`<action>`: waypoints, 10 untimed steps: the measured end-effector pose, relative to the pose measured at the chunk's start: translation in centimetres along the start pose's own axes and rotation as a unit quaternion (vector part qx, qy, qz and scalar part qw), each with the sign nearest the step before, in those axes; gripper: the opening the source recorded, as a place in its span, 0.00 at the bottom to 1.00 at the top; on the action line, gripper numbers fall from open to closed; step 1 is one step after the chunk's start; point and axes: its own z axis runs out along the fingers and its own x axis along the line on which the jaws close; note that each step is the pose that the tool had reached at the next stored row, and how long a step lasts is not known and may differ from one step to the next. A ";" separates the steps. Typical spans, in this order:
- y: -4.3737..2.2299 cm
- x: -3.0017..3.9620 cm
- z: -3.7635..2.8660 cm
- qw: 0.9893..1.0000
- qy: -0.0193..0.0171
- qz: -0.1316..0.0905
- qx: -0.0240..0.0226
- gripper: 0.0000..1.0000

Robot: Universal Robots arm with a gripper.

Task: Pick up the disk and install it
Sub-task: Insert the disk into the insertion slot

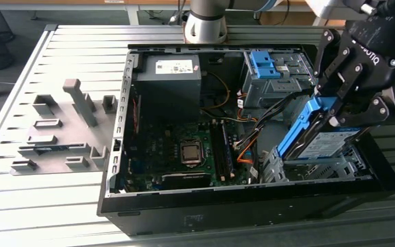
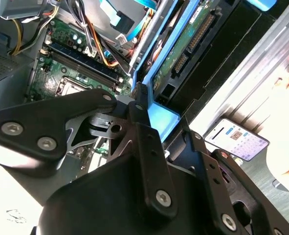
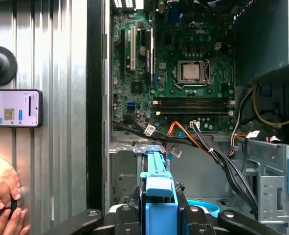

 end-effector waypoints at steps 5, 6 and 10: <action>-0.02 0.00 0.90 1.000 0.000 0.000 0.000 0.36; -0.02 0.01 1.08 1.000 0.000 0.000 0.000 0.36; -0.04 0.03 1.82 1.000 0.000 0.000 0.000 0.36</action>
